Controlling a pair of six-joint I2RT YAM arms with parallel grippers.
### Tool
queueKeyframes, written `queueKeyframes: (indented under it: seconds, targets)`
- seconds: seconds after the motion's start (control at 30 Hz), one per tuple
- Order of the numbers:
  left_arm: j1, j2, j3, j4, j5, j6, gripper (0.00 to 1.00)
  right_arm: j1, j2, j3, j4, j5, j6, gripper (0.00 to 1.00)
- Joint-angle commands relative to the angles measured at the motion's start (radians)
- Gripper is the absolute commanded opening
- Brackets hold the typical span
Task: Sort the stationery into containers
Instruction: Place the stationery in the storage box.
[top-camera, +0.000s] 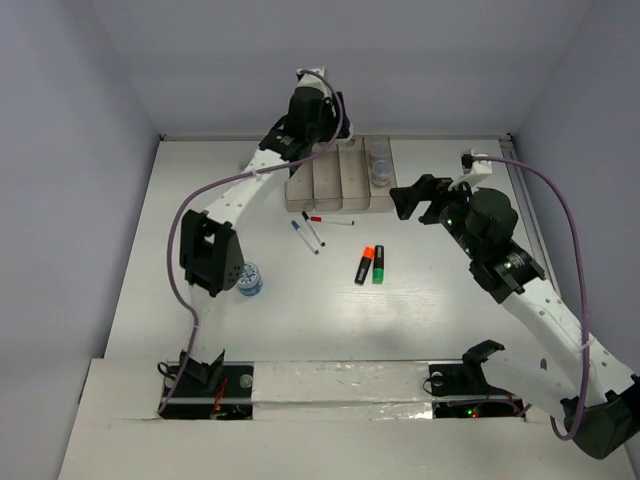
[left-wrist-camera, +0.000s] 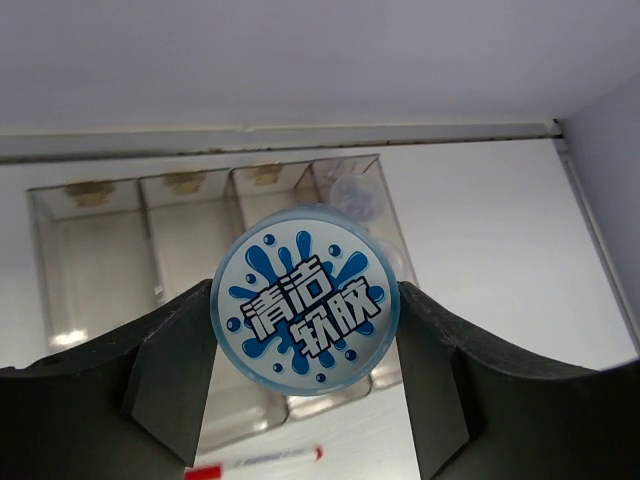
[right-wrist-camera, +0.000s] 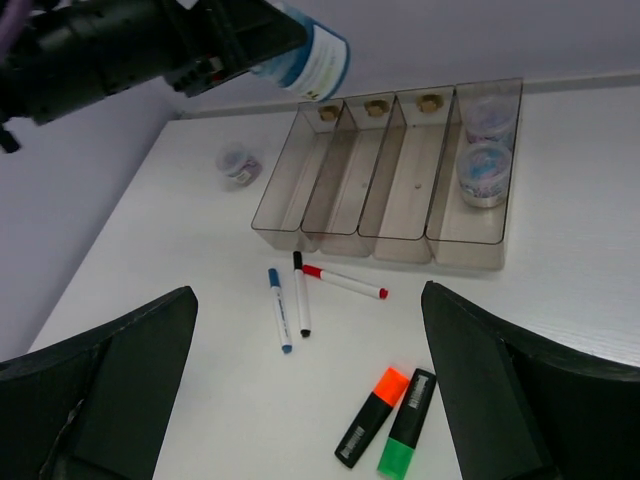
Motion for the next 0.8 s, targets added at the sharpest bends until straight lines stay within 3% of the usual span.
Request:
queueKeyframes:
  seconds: [0.0,0.13,0.2,0.77]
  targets:
    - [-0.052,0.105,0.158,0.167,0.015,-0.032,0.18,0.009,-0.034,0.017,-0.036,0.058,-0.03,1.0]
    - [-0.077,0.271,0.395,0.151,-0.034,-0.024,0.18,0.009,-0.057,-0.002,-0.053,0.064,-0.036,1.0]
    - [-0.077,0.335,0.436,0.155,-0.049,-0.038,0.19,0.009,-0.068,-0.01,-0.058,0.067,-0.043,1.0]
    - [-0.077,0.464,0.444,0.19,-0.249,-0.049,0.19,0.009,-0.054,-0.05,-0.058,0.015,-0.04,1.0]
